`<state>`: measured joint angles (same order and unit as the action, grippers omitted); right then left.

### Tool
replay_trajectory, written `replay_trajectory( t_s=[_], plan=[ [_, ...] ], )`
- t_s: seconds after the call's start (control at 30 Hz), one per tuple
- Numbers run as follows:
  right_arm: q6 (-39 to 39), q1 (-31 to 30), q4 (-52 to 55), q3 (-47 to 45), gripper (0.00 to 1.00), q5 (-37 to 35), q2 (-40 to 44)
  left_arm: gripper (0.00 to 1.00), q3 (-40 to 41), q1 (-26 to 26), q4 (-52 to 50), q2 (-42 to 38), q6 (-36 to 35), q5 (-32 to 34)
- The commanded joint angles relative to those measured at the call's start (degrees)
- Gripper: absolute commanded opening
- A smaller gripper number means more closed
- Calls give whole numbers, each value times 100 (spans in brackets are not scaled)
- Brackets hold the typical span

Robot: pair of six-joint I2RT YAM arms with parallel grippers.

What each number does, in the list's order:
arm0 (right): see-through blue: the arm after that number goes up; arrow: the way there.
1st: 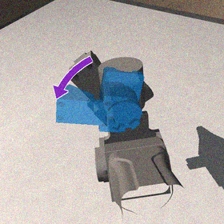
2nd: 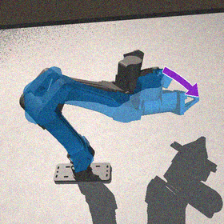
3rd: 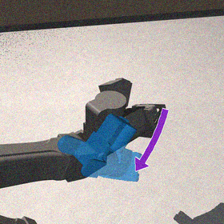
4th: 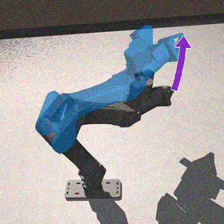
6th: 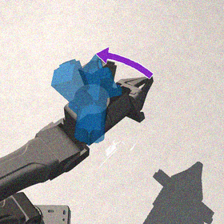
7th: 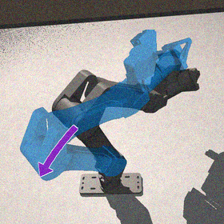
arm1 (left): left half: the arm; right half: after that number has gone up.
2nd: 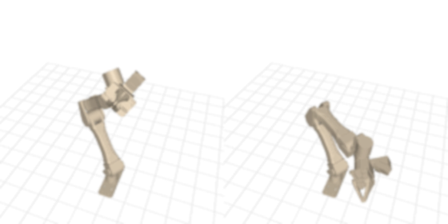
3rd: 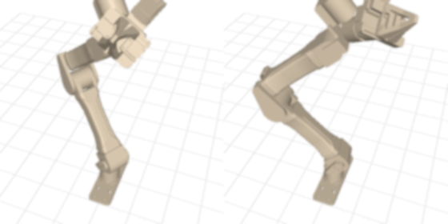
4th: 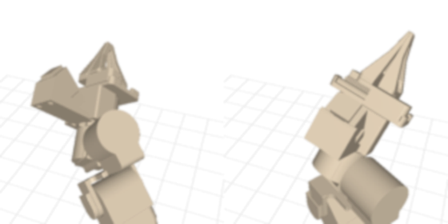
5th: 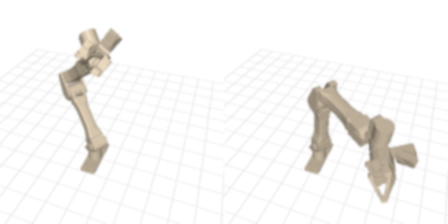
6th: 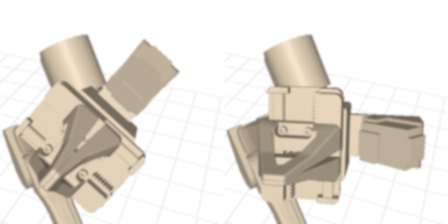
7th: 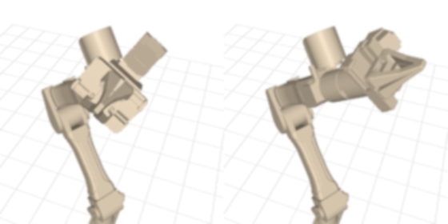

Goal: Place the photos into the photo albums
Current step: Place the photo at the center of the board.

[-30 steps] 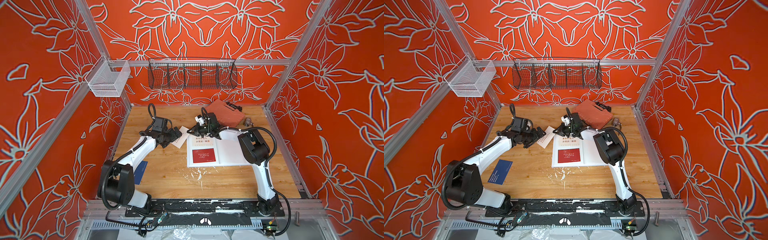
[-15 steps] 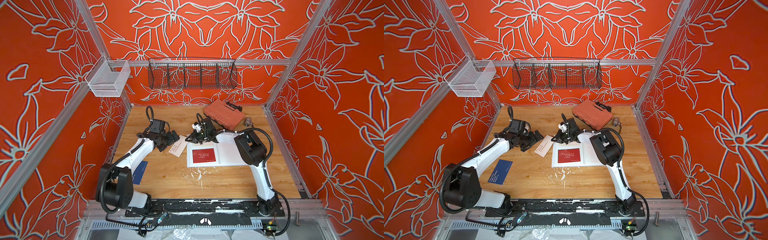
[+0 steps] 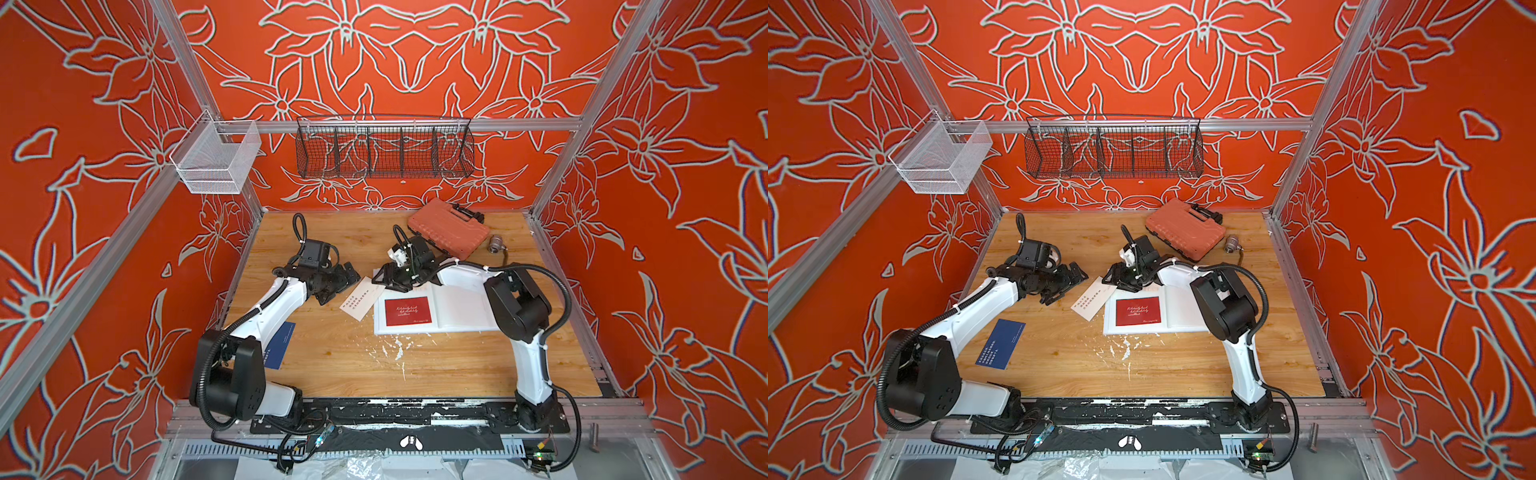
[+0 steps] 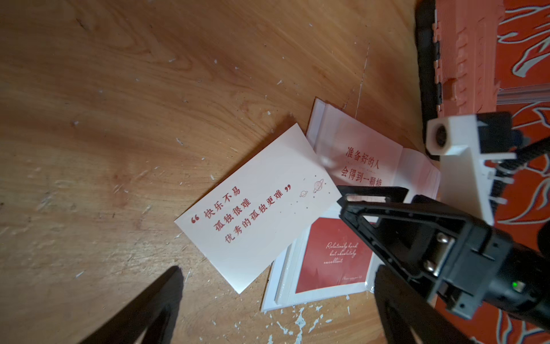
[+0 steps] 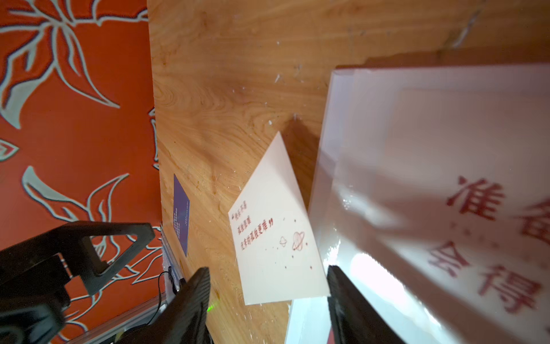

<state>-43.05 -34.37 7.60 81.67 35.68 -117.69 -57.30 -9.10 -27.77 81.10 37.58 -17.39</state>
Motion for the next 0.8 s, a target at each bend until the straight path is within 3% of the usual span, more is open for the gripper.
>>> replay_trajectory(
  t_s=[0.0, 0.13, 0.27, 0.4, 0.77],
  plan=[
    [682, 24, 1103, 182, 69, -787, 538, 98, -327, -100, 35, 140, -262, -199],
    [1082, 155, 1396, 12, 74, -1120, 1100, 99, -728, -477, -78, 516, -539, -51],
    [1472, 175, 2166, 447, 71, -839, 816, 99, -847, -574, 76, 868, -393, -123],
    [1262, 441, 1613, -281, 71, -1313, 1496, 99, -977, -758, 97, 1104, -466, -66],
    [2041, 1602, 2865, -1124, 76, -2245, 2335, 100, -2090, -1530, -381, 2420, -1188, -345]
  ],
)
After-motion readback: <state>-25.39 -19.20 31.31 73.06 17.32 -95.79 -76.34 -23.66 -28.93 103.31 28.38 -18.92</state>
